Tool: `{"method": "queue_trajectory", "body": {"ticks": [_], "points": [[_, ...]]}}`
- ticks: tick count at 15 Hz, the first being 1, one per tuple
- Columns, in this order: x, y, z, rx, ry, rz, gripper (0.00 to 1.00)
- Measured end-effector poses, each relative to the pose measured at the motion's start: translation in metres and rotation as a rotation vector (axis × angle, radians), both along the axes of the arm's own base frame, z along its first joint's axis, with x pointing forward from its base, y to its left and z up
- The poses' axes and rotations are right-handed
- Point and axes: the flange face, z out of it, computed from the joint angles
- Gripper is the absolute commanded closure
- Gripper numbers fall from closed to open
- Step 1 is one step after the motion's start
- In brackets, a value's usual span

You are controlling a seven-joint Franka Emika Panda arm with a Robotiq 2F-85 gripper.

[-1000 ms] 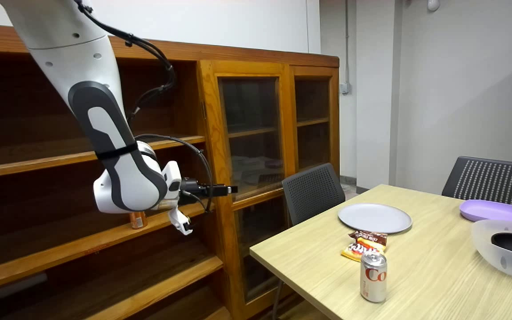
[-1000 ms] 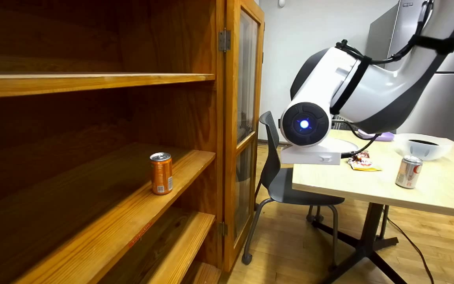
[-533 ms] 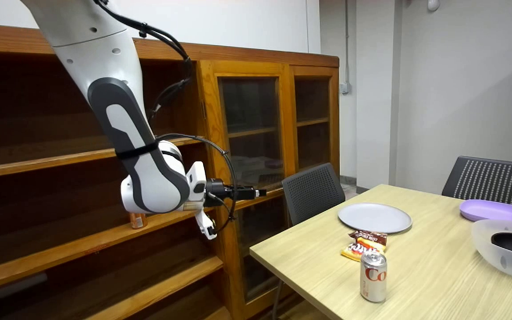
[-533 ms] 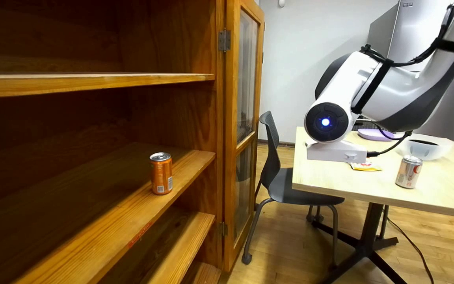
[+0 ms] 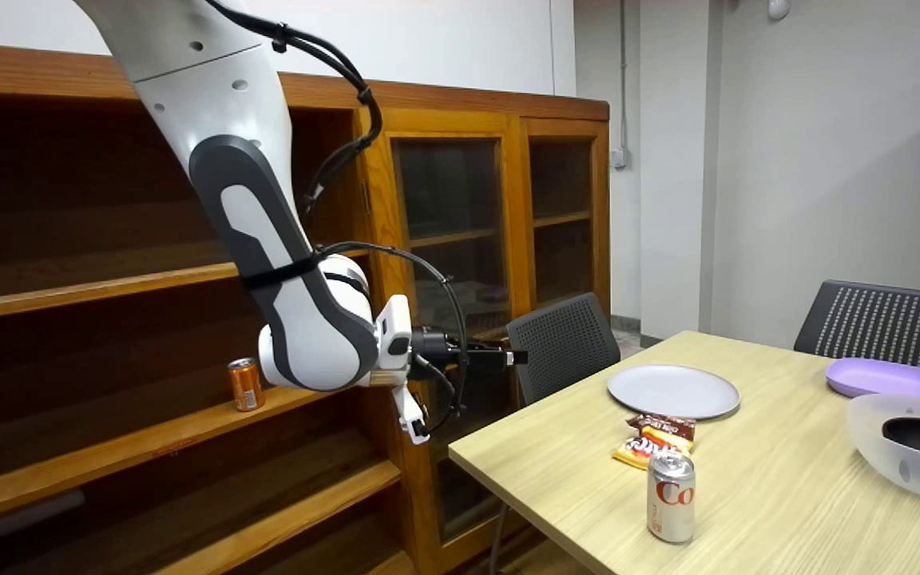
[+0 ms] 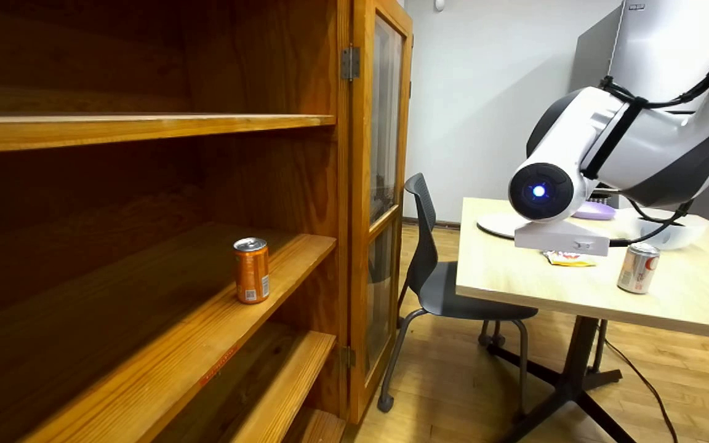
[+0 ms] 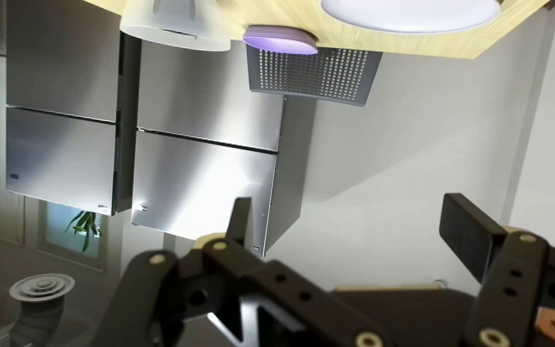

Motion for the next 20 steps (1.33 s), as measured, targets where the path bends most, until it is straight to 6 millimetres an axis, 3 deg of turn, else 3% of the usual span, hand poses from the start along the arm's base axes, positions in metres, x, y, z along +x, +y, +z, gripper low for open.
{"method": "queue_trajectory", "body": {"ticks": [12, 20], "points": [[-0.017, -0.078, -0.037, 0.002, 0.032, -0.161, 0.00], [-0.016, -0.114, -0.068, -0.003, 0.065, -0.225, 0.00]]}}
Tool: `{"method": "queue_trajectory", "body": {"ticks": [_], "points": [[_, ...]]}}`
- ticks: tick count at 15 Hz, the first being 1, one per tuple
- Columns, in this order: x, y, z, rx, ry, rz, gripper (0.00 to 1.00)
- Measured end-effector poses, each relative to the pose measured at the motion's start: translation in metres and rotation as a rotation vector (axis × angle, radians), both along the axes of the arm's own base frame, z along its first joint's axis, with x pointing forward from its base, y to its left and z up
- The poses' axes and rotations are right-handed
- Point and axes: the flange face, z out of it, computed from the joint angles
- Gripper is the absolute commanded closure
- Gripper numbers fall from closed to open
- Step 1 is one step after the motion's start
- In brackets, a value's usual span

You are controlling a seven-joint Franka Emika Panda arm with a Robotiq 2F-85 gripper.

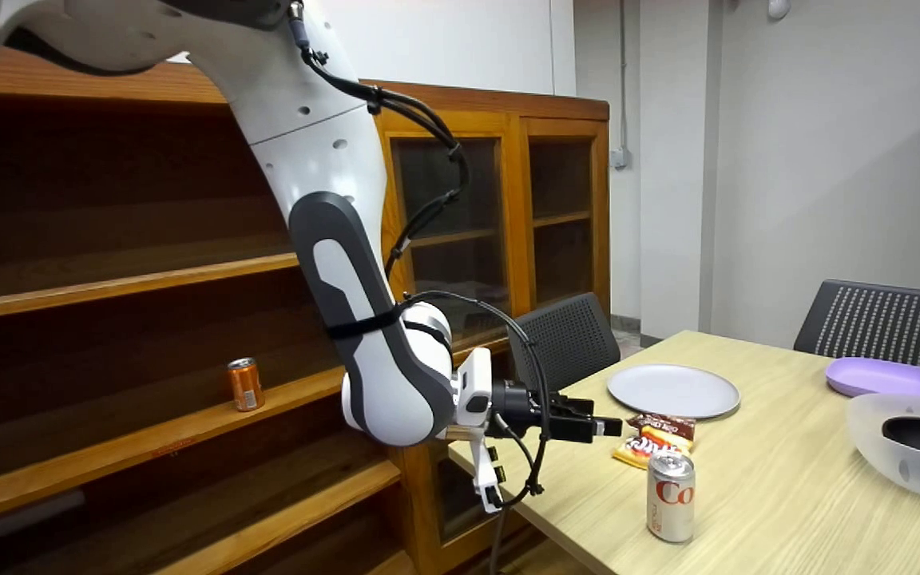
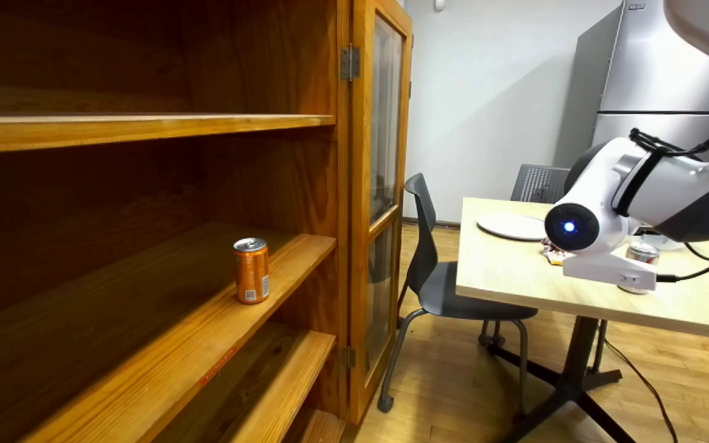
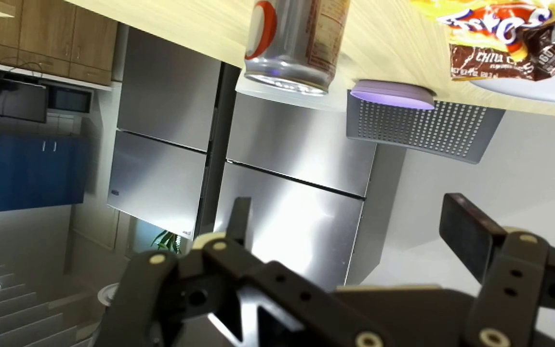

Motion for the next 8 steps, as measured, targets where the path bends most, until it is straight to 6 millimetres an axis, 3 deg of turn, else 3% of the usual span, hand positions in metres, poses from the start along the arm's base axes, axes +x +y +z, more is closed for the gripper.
{"method": "queue_trajectory", "body": {"ticks": [8], "points": [[0.010, -0.027, -0.028, 0.001, 0.010, -0.042, 0.00]]}}
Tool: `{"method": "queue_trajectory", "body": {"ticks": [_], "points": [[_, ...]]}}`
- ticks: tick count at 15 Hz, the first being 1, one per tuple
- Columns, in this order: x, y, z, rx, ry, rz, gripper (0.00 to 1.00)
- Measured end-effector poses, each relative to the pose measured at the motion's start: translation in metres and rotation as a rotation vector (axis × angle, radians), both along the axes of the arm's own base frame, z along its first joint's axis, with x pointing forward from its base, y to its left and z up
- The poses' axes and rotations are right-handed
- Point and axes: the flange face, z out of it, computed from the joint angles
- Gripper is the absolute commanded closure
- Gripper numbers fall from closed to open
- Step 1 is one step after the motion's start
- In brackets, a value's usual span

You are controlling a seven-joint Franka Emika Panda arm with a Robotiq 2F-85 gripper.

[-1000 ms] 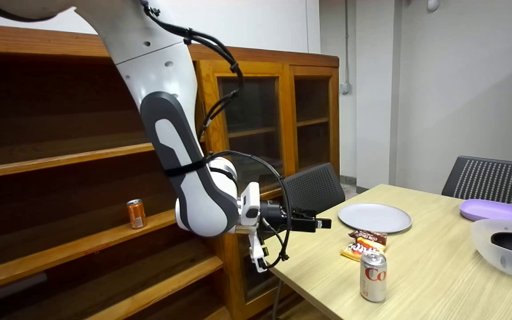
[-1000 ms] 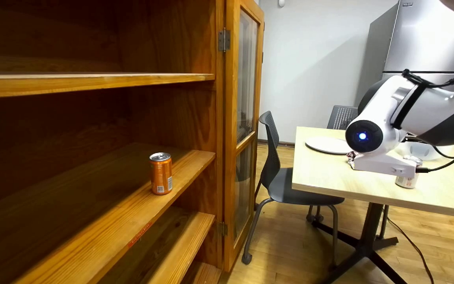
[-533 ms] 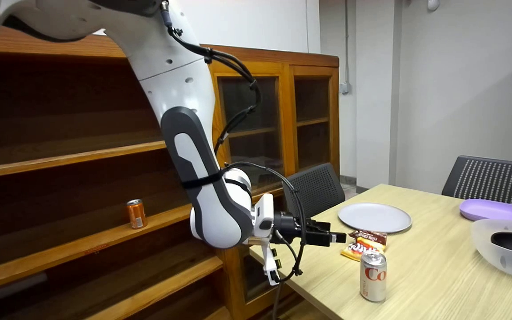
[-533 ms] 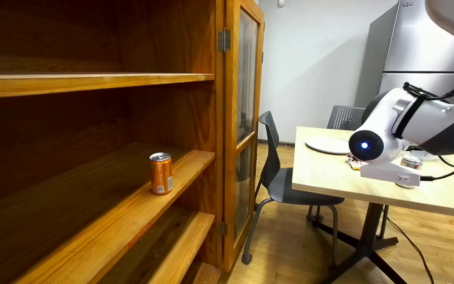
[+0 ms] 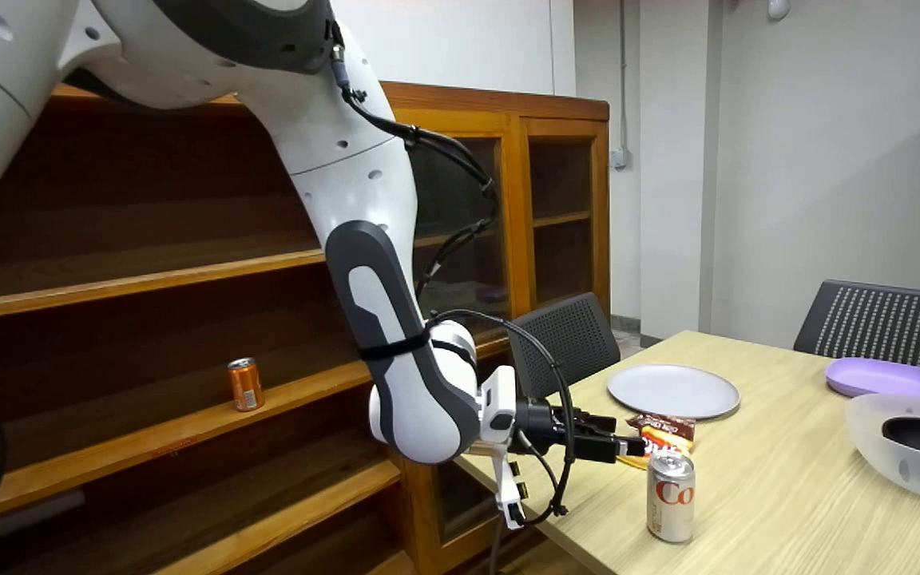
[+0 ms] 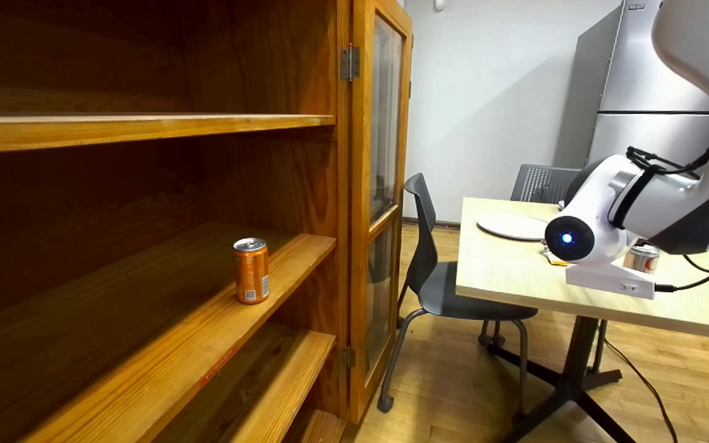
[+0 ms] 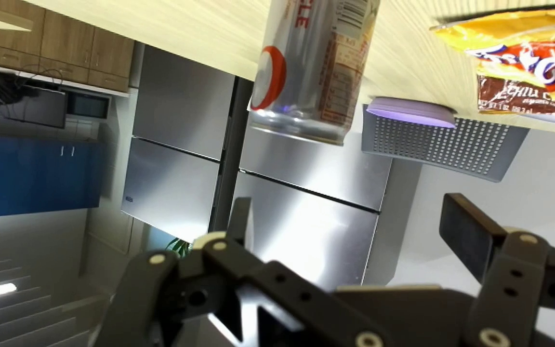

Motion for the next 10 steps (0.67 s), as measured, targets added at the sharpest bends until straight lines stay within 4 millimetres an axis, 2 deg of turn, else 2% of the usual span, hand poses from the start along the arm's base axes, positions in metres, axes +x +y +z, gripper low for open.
{"method": "queue_trajectory", "body": {"ticks": [10], "points": [[0.015, -0.018, -0.028, 0.007, -0.002, -0.040, 0.00]]}}
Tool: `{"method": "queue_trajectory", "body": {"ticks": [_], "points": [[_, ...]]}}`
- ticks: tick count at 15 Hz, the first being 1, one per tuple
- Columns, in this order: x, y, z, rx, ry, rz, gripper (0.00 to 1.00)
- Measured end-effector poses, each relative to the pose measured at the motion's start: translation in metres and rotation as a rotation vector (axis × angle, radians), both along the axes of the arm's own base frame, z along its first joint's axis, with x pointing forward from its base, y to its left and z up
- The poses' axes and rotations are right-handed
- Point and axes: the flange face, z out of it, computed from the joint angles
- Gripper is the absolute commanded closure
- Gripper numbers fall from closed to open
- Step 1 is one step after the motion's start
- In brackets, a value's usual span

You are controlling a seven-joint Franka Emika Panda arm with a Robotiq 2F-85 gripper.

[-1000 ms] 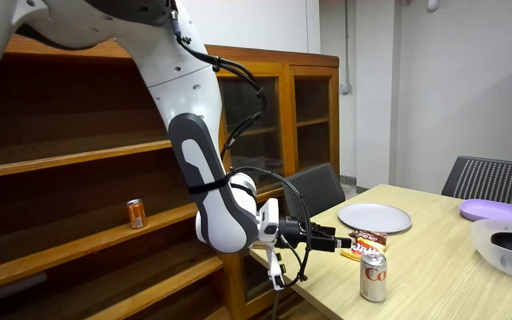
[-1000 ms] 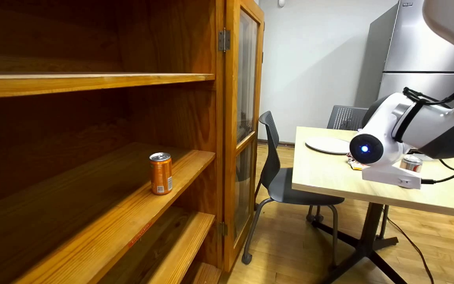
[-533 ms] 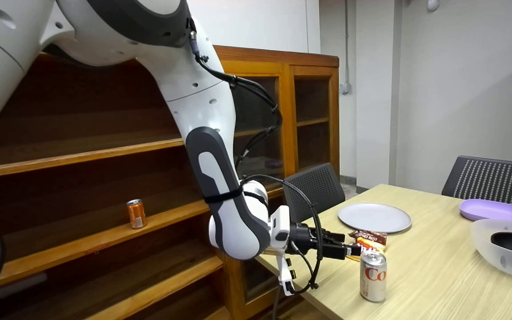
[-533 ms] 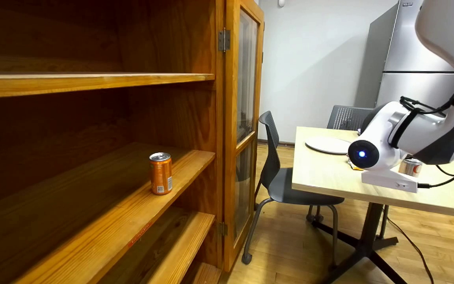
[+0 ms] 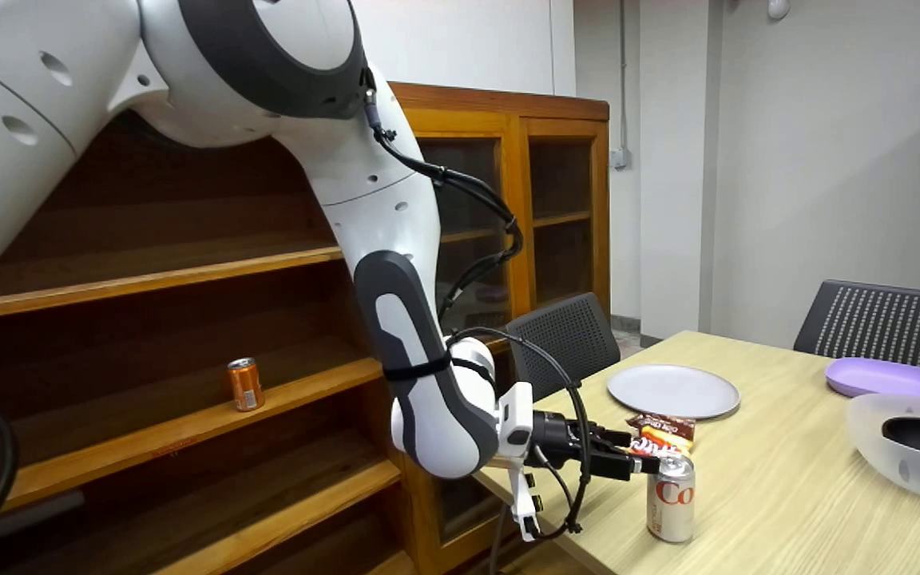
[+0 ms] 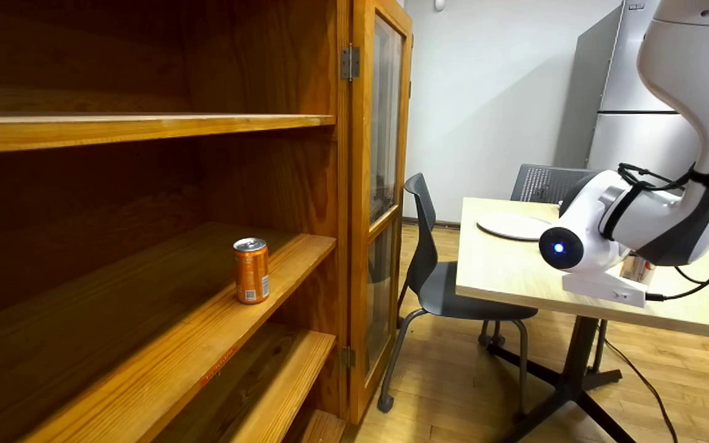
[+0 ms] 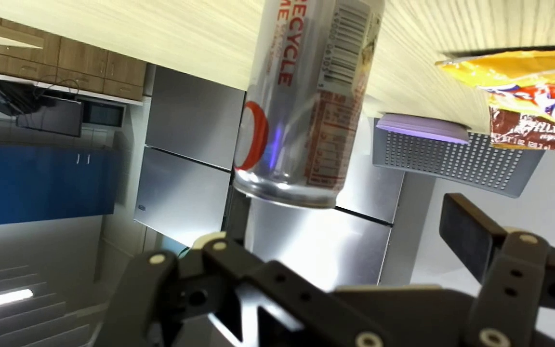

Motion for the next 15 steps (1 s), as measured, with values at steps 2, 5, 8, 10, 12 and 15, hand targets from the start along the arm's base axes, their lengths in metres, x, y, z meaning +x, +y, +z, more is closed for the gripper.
{"method": "queue_trajectory", "body": {"ticks": [2, 5, 8, 10, 12, 15], "points": [[0.001, -0.005, -0.004, 0.001, 0.001, -0.011, 0.00], [0.001, -0.011, -0.012, 0.004, 0.005, -0.027, 0.00], [0.000, -0.015, -0.019, 0.007, 0.010, -0.040, 0.00], [0.000, -0.017, -0.023, 0.007, 0.012, -0.042, 0.00], [0.000, -0.018, -0.025, 0.009, 0.013, -0.047, 0.00], [0.000, -0.022, -0.027, 0.010, 0.013, -0.062, 0.00]]}}
